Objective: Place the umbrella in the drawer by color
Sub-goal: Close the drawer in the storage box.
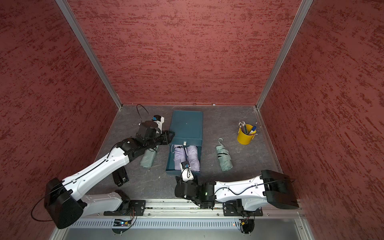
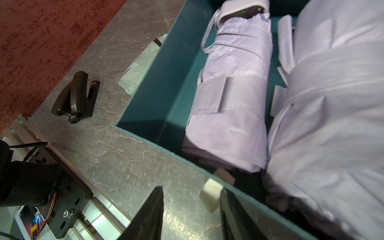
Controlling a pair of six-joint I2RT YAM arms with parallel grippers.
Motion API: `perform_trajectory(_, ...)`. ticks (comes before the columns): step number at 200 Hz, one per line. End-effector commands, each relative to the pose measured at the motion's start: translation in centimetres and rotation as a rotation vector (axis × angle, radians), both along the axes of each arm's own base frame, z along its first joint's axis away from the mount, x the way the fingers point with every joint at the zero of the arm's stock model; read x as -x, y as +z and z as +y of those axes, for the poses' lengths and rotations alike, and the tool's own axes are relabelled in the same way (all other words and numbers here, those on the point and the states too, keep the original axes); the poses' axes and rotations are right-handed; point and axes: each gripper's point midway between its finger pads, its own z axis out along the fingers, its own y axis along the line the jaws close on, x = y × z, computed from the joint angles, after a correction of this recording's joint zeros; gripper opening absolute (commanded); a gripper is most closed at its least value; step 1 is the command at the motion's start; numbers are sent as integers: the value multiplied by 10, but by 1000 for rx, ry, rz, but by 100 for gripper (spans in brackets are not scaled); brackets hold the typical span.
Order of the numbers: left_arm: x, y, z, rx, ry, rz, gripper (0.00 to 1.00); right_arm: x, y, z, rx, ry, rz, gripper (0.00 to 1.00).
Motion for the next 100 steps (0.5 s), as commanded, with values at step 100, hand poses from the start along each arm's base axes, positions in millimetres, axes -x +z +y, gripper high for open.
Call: perform_trajectory(100, 45, -74, 18, -169, -59, 243, 45, -49, 42, -26, -165, -225, -166, 49)
